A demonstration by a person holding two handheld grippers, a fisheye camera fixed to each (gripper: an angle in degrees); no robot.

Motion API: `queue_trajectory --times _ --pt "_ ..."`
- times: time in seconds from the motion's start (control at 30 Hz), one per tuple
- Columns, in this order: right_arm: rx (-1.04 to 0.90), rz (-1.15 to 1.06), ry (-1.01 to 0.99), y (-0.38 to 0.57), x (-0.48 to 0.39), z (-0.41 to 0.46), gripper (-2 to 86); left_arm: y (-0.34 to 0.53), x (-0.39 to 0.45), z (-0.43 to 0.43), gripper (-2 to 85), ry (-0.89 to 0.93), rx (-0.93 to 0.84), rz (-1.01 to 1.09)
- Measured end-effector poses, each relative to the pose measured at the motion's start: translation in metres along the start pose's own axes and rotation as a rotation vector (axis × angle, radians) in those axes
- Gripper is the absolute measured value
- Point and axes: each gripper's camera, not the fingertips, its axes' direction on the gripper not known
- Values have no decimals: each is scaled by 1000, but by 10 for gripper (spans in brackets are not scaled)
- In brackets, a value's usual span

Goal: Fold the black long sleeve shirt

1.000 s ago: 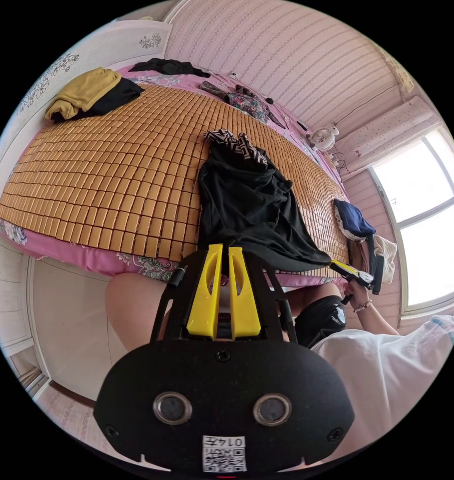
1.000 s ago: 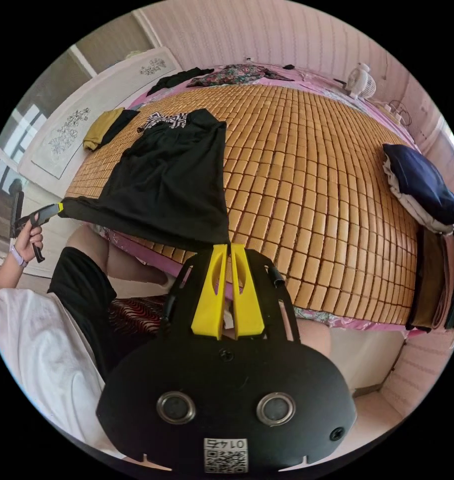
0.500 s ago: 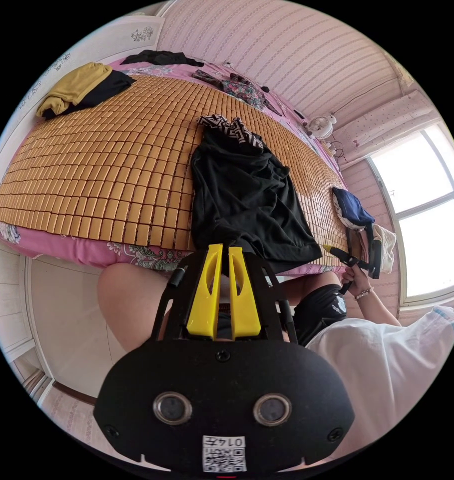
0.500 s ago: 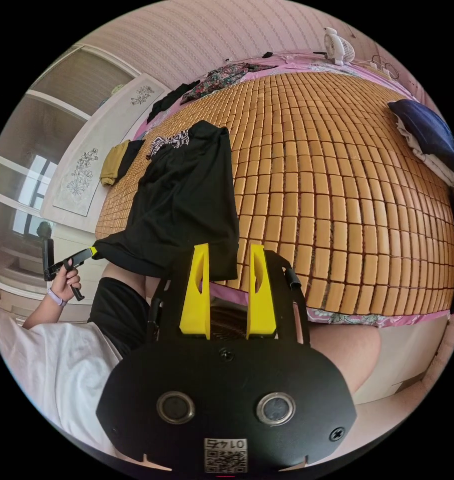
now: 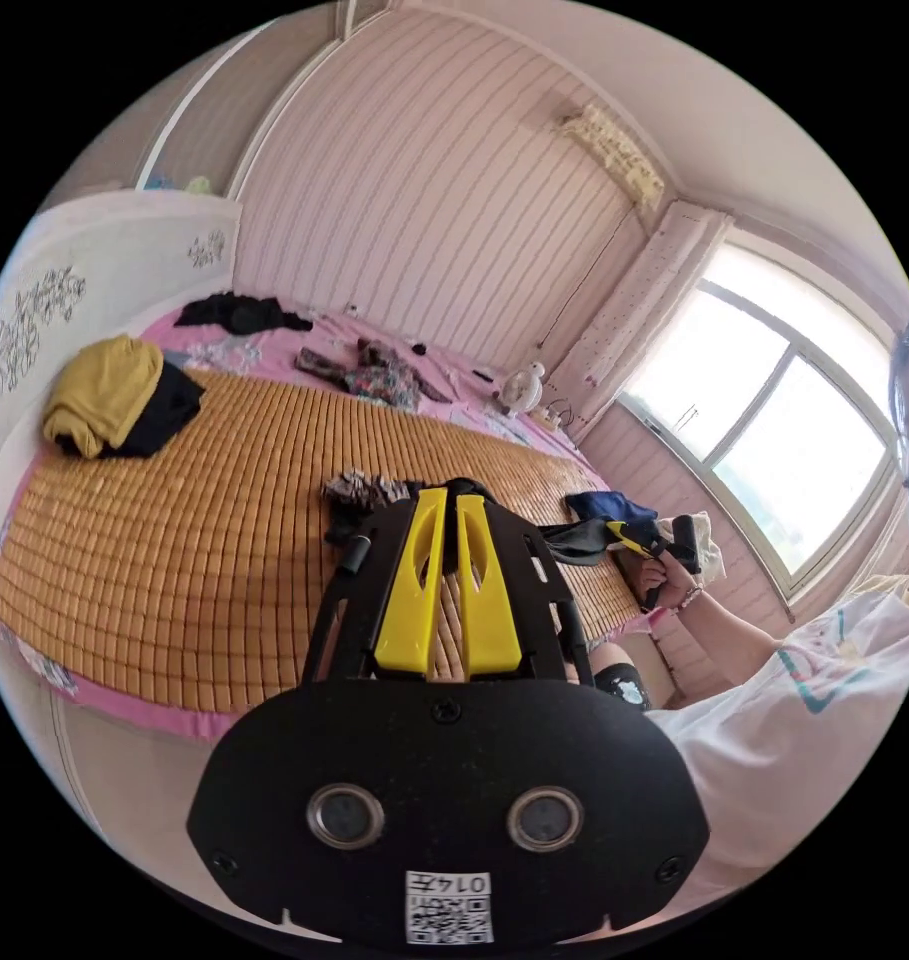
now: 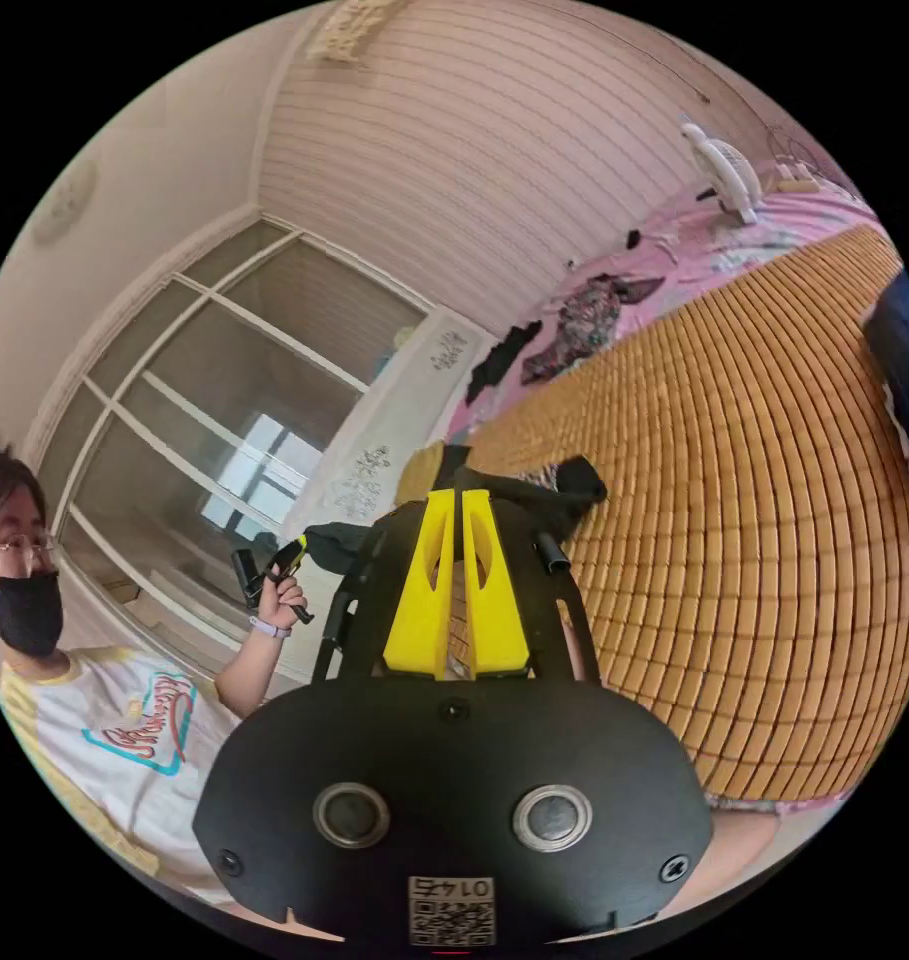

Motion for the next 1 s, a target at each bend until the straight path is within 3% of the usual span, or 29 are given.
queue_trajectory --times 0.23,0.33,0.43,0.63,0.83,0.93,1.0 --pt "297 -479 -204 -129 -223 -108 6 -141 103 -157 -7 44 459 244" --pt "390 -621 -100 -140 -312 -153 6 -159 147 -213 -7 43 594 321" --pt "465 -739 -6 -129 -381 -188 6 -166 177 -250 -7 56 650 335" --pt "435 -869 131 -99 -466 -214 6 -167 225 -294 -7 -6 724 399" --pt "545 -994 -86 -57 -524 -270 6 -155 262 -358 -7 174 865 469" --pt "608 -1171 0 -15 -561 -284 6 -137 292 -384 -7 15 965 598" --pt "581 -1201 25 -14 -568 -277 6 -153 286 -382 -7 22 923 574"
